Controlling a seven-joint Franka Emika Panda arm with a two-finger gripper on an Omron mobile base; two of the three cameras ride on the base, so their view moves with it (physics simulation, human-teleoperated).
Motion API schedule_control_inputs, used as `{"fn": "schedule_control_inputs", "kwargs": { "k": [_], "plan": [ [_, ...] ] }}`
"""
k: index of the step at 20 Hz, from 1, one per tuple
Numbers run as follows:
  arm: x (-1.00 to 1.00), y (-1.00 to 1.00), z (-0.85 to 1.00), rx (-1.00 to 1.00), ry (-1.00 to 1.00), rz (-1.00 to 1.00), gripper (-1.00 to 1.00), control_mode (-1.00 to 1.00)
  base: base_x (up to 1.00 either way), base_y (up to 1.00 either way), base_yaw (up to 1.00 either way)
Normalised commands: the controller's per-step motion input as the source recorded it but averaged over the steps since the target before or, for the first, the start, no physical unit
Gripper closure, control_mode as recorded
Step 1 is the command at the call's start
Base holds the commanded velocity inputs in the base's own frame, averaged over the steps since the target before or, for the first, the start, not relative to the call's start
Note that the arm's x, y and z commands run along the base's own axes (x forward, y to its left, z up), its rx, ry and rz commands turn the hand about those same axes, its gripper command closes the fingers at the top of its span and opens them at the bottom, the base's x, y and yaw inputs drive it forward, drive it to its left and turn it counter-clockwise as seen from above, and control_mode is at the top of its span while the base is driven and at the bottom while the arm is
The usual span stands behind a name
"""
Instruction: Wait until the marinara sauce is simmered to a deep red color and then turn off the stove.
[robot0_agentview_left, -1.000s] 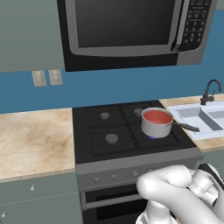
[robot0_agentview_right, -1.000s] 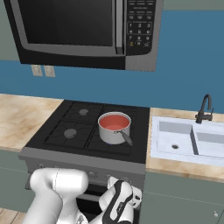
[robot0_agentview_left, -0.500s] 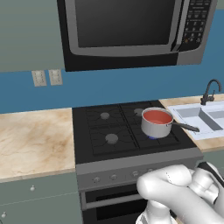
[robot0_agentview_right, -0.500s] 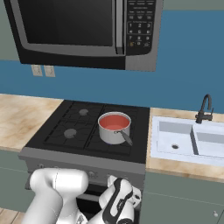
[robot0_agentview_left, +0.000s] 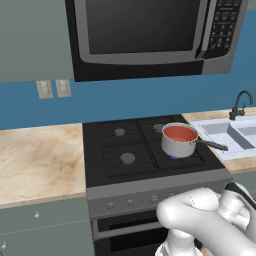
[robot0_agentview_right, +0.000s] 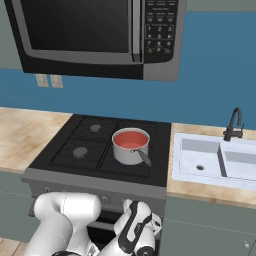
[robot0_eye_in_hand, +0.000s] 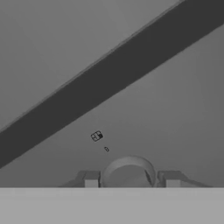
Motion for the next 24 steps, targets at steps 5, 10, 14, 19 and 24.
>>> {"fn": "schedule_control_inputs", "kwargs": {
  "k": [5,10,14,19,24],
  "plan": [
    [0.00,0.00,0.00,0.11,0.04,-0.05,1.00,-1.00,0.00,0.00,0.00],
    [0.00,0.00,0.00,0.12,0.01,-0.07,1.00,-1.00,0.00,0.00,0.00],
    [0.00,0.00,0.00,0.11,0.01,-0.09,1.00,-1.00,0.00,0.00,0.00],
    [0.00,0.00,0.00,0.13,0.01,-0.10,1.00,-1.00,0.00,0.00,0.00],
    [0.00,0.00,0.00,0.14,0.02,-0.10,1.00,-1.00,0.00,0.00,0.00]
  ]
}}
